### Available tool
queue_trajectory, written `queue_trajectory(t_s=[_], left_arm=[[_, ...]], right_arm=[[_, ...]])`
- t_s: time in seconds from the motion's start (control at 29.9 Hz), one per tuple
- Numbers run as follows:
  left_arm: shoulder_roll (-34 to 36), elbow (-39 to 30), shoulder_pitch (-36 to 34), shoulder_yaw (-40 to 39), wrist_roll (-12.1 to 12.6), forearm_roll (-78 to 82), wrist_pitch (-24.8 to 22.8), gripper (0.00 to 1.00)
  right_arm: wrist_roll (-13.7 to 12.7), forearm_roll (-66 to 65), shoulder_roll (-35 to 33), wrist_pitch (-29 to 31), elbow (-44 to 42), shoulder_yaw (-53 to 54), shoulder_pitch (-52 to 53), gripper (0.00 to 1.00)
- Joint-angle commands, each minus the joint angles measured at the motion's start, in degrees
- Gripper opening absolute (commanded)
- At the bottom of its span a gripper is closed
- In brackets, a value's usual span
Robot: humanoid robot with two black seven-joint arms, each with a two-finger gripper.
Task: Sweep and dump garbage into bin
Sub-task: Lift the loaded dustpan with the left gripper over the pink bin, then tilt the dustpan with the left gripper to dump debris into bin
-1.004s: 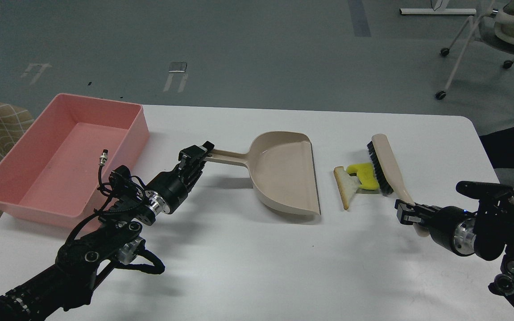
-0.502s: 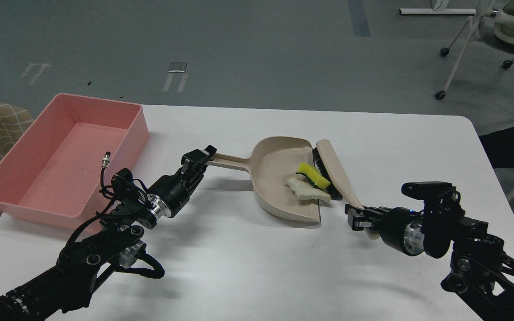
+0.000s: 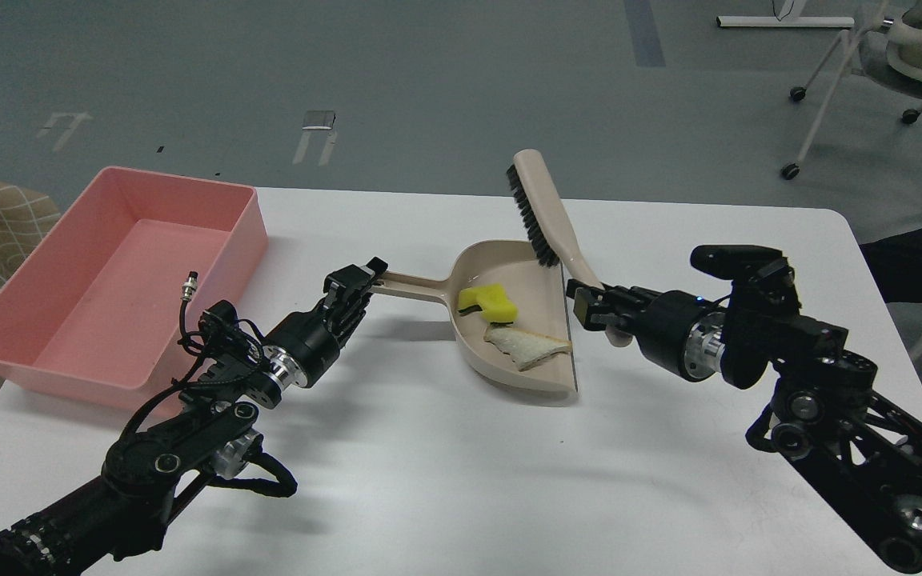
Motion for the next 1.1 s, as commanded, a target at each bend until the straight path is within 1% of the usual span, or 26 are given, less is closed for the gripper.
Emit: queue_trajectory(t_s=[0.0, 0.03, 0.1, 0.17, 0.2, 0.27, 0.37, 0.43, 0.54, 0.57, 0.64, 0.74, 0.77, 0.8, 0.84, 0.9, 0.97, 1.07], left_arm=[[-1.2, -0.6, -0.5, 0.1, -0.1, -0.4, 0.8, 0.0], [-1.2, -0.7, -0.5, -0.1, -0.3, -0.4, 0.8, 0.0], [-1.2, -0.9, -0.6, -0.4, -0.5, -0.4, 0.8, 0.0], [-1.2, -2.3, -0.5, -1.2, -1.4, -0.9, 0.8, 0.0], [-0.9, -3.2, -0.5, -1.7, -1.4, -2.1, 0.8, 0.0], [-0.5, -4.4, -0.6, -2.9, -1.4, -4.5, 0.8, 0.0], [1.1, -8.1, -0.4, -5.7, -1.4, -7.6, 0.8, 0.0], [4.5, -12.9, 0.5, -9.6, -1.4, -9.9, 0.8, 0.0], [7.6, -16.0, 1.1, -14.6, -1.4, -13.3, 0.8, 0.0], [8.5, -16.2, 1.3, -15.9, -1.4, -14.4, 0.6, 0.0], [13.3, -16.2, 2.8, -20.1, -1.4, -17.5, 0.0, 0.0], [18.5, -16.0, 5.5, -25.0, -1.4, -20.6, -1.5, 0.0], [19.7, -15.8, 6.9, -26.5, -1.4, -21.4, -2.1, 0.0], [21.8, -15.3, 9.8, -30.0, -1.4, -22.6, -3.6, 0.0], [22.7, -15.2, 10.9, -31.7, -1.4, -23.0, -4.4, 0.0], [26.0, -14.5, 15.5, -37.6, -1.4, -23.1, -6.8, 0.0], [28.6, -13.1, 18.9, -40.2, -1.4, -23.2, -7.8, 0.0], [31.5, -10.5, 22.2, -42.1, -1.4, -23.2, -9.8, 0.0]], right_arm=[[0.2, 3.0, -5.6, 0.0, -0.7, 2.9, -1.2, 0.0], [0.3, 4.3, -7.9, 0.0, -1.2, 3.5, -2.4, 0.0], [0.3, 5.3, -9.8, 0.0, -1.9, 4.3, -3.7, 0.0], [0.5, 6.3, -11.9, 0.0, -3.1, 5.7, -5.8, 0.0], [0.7, 6.6, -12.5, 0.0, -4.1, 6.9, -7.6, 0.0], [0.9, 6.9, -12.8, 0.0, -5.1, 8.9, -10.4, 0.0], [1.4, 6.9, -12.8, 0.0, -5.6, 10.9, -13.4, 0.0], [1.5, 6.8, -12.8, 0.0, -5.7, 11.3, -14.6, 0.0], [1.5, 6.8, -12.8, 0.0, -6.1, 11.4, -15.2, 0.0], [1.5, 6.8, -12.8, 0.0, -6.3, 11.5, -15.3, 0.0], [1.5, 6.9, -12.7, 0.0, -6.4, 11.6, -15.4, 0.0], [1.5, 6.9, -12.6, -0.5, -6.4, 11.6, -15.5, 0.0], [1.5, 6.9, -12.5, -1.1, -6.4, 11.6, -15.7, 0.0], [1.4, 6.9, -12.2, -2.6, -6.4, 11.7, -16.3, 0.0], [1.4, 6.9, -12.2, -3.3, -6.4, 11.7, -16.7, 0.0], [1.4, 7.0, -12.0, -5.0, -6.4, 11.6, -18.1, 0.0], [1.4, 7.0, -11.7, -5.5, -6.4, 11.7, -19.2, 0.0], [1.4, 7.1, -11.6, -5.5, -6.3, 11.7, -19.4, 0.0]])
